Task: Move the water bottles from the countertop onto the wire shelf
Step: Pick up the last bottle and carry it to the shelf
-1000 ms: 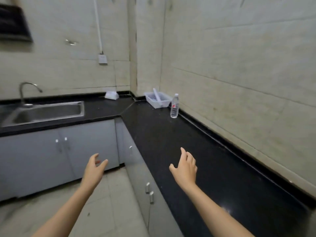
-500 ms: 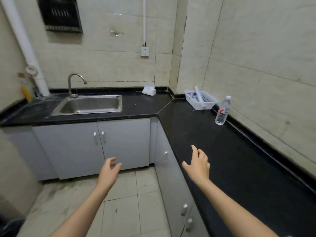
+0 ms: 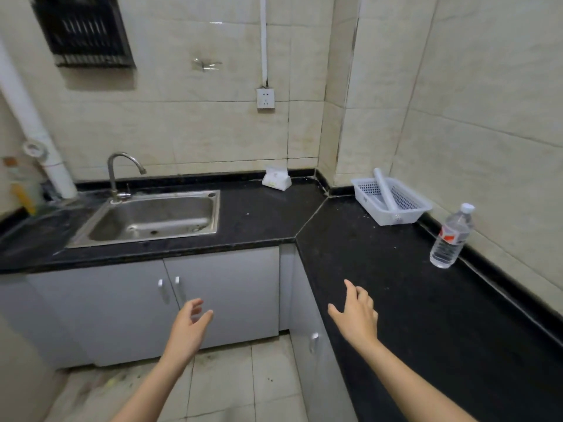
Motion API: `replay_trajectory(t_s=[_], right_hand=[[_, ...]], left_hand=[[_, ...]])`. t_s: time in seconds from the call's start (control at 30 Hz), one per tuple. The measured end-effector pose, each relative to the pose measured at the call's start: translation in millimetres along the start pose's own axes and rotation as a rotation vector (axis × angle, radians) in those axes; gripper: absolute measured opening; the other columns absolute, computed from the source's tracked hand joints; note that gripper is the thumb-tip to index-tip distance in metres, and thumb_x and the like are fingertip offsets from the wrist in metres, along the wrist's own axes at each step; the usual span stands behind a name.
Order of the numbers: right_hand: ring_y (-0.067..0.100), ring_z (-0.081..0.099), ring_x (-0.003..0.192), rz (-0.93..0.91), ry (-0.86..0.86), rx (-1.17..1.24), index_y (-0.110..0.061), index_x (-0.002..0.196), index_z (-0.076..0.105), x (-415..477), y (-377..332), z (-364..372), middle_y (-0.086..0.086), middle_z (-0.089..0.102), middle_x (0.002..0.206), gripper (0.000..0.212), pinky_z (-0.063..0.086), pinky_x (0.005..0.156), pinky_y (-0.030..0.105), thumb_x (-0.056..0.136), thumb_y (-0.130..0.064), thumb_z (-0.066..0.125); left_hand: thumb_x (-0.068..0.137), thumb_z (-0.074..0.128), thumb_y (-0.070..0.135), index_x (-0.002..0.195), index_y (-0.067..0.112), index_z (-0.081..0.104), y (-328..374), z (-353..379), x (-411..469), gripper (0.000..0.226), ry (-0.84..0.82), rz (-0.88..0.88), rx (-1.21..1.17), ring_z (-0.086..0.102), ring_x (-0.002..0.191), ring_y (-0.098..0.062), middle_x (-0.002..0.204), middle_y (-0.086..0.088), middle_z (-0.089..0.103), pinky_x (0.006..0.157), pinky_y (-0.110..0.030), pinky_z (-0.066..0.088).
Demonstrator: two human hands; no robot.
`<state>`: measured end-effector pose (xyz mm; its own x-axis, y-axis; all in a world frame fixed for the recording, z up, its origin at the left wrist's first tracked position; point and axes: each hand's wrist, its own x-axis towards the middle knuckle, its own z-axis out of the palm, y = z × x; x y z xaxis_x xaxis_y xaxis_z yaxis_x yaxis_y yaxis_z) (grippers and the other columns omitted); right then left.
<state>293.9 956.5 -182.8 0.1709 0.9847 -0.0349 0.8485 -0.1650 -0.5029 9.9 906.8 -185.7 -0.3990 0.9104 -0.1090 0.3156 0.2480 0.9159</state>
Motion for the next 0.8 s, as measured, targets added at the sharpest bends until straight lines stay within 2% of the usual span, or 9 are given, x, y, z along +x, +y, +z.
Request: replay_trajectory(t_s=[0.27,0.47,0.57,0.7,0.8], right_hand=[[0.031,0.022,0.137,0.070,-0.058,-0.029,-0.018,0.143,0.015,95.9,-51.9,56.4,0.016,0.020,0.149,0.067,0.027,0.108,0.045,0.089,-0.037,0.050],[0.031,0.024,0.136,0.171,0.029,-0.059,-0.018,0.142,0.019,168.8,-80.2,53.3,0.015,0.023,0.148,0.067,0.029,0.106,0.044,0.087,-0.038,0.052],[0.032,0.025,0.135,0.311,0.081,-0.033,-0.018,0.142,0.020,190.6,-66.6,36.6,0.016,0.024,0.147,0.068,0.031,0.105,0.044,0.087,-0.037,0.054],[0.033,0.028,0.134,0.536,0.177,0.041,-0.016,0.142,0.021,205.8,-27.5,12.8,0.017,0.027,0.146,0.069,0.031,0.104,0.046,0.086,-0.035,0.056],[0.037,0.030,0.131,0.665,0.283,0.100,-0.013,0.142,0.022,219.9,6.4,-11.3,0.021,0.029,0.144,0.071,0.031,0.104,0.049,0.084,-0.032,0.059]], left_hand=[[0.089,0.052,0.007,0.124,-0.003,0.047,-22.4,-5.2,138.1,0.037,-0.005,-0.079,-0.005,0.049,0.116,-0.036,0.129,-0.026,0.049,0.091,-0.036,0.036],[0.087,0.054,0.004,0.121,-0.005,0.049,2.8,16.7,247.2,0.035,-0.116,-0.041,0.014,0.050,0.111,-0.036,0.124,-0.029,0.051,0.097,-0.039,0.037],[0.087,0.054,0.003,0.120,-0.004,0.050,11.9,46.3,286.2,0.034,-0.222,-0.017,0.037,0.048,0.098,-0.028,0.121,-0.028,0.052,0.093,-0.038,0.038],[0.087,0.053,0.004,0.119,-0.004,0.050,22.0,107.6,314.2,0.033,-0.378,0.001,0.056,0.051,0.106,-0.034,0.122,-0.027,0.051,0.091,-0.037,0.037],[0.088,0.052,0.002,0.119,-0.005,0.050,40.6,160.1,325.6,0.033,-0.487,0.010,0.048,0.049,0.100,-0.028,0.124,-0.026,0.050,0.094,-0.037,0.037]])
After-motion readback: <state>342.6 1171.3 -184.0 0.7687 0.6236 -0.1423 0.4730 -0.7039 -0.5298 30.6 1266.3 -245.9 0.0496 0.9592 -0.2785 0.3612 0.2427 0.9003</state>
